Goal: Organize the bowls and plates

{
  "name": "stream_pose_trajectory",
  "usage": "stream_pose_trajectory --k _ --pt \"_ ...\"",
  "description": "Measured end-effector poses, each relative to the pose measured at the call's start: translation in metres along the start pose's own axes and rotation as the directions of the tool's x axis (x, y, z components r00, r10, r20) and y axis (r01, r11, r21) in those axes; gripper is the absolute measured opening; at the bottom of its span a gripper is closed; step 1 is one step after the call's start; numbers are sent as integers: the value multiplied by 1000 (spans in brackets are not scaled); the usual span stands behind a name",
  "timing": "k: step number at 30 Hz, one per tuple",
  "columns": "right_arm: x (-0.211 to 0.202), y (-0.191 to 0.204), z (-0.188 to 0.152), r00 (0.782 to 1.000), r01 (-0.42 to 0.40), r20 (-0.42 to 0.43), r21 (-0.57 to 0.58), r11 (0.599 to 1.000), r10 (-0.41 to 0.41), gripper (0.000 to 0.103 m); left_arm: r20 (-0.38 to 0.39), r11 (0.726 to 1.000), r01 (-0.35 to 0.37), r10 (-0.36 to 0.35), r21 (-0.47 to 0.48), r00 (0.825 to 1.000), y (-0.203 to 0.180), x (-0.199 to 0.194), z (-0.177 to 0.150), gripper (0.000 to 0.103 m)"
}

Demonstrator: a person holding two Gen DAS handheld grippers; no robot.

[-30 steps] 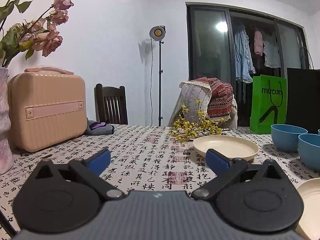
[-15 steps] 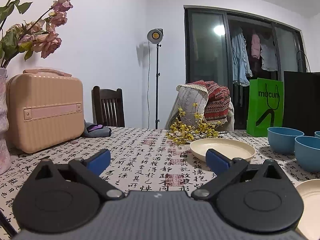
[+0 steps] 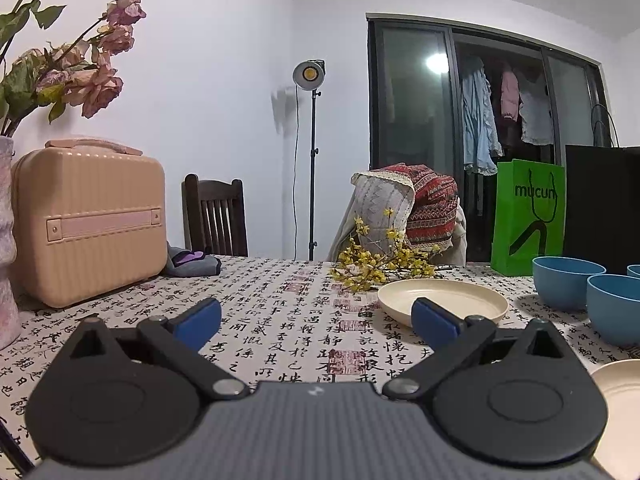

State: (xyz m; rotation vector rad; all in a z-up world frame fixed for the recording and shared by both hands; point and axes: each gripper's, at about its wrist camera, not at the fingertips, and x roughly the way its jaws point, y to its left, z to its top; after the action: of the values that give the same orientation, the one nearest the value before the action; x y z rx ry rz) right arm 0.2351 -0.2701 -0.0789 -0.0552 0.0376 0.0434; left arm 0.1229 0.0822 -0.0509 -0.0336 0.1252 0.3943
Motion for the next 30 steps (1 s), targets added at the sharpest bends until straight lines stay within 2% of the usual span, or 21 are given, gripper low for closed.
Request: stream_pose_trajectory --k 30 --pt "0 -2 0 1000 2 4 10 1000 -2 103 -1 1000 -1 1 -2 1000 0 -1 0 103"
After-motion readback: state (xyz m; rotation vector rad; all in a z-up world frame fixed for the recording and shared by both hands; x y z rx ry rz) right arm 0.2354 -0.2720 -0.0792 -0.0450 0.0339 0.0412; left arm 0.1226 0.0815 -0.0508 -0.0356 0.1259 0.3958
